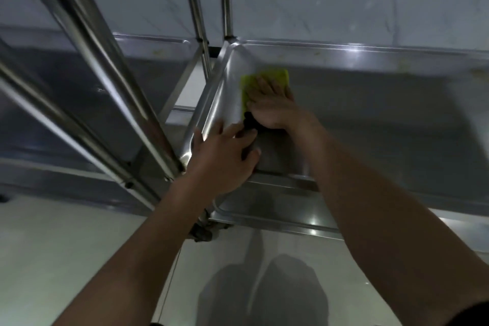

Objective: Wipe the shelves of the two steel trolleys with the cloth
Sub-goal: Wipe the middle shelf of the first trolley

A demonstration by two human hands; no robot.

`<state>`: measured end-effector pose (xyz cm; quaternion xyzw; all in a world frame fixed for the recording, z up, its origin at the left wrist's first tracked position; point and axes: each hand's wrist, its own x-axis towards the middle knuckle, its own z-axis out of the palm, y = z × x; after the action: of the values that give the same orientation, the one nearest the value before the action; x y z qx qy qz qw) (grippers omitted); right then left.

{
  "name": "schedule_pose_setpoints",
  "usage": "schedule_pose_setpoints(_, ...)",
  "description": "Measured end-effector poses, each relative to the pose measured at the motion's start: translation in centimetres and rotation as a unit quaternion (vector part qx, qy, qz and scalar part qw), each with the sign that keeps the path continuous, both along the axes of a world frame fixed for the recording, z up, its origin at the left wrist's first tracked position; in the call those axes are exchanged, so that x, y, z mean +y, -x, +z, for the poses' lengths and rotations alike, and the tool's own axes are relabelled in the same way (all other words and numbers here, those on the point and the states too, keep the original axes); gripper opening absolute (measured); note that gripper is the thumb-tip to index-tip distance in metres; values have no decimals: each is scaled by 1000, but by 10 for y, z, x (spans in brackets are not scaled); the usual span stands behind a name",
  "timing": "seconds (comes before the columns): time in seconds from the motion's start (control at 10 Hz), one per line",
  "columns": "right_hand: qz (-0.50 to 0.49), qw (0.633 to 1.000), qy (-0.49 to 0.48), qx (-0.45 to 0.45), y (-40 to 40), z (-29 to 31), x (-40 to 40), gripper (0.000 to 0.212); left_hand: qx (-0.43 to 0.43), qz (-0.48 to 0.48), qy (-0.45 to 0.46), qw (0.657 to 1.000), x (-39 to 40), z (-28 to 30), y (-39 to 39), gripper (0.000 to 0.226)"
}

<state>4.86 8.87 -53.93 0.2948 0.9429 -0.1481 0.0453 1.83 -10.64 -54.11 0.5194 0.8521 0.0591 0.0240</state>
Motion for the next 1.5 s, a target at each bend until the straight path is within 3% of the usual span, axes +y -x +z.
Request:
schedule_pose_setpoints(0.2, 53, 998, 11, 12, 50, 6, -14, 57, -18, 9, -4, 1000, -2, -1, 4, 70)
schedule_pose_setpoints(0.4, 52, 998, 21, 34, 29, 8, -7, 58, -35, 6, 20, 999, 3, 4, 2, 74)
schedule_pose_setpoints(0.6, -57, 998, -20, 7, -69, 1, 49, 56, -43, 9, 23, 999, 2, 11, 0, 82)
schedule_pose_setpoints(0.8, -94, 994, -51, -14, -187, 2, 78, 54, -57, 34, 21, 998, 24, 25, -21, 78)
schedule_pose_setpoints(0.9, -105, 990, -71, -60, -226, 2, 79, 54, -84, -33, -61, 994, 48, 23, -74, 56)
schedule_pose_setpoints(1.0, -156, 986, -55, -10, -254, 9, 70, 55, -98, -105, -15, 990, 59, 16, -120, 55)
schedule_pose_setpoints(1.2, -82, 971, -184, -133, -319, 6, 49, 50, -69, -86, -36, 993, 50, 6, -127, 48)
schedule_pose_setpoints(1.5, -65, 958, -219, -175, -316, 13, -13, 48, -78, -96, -31, 992, 40, 12, -129, 47)
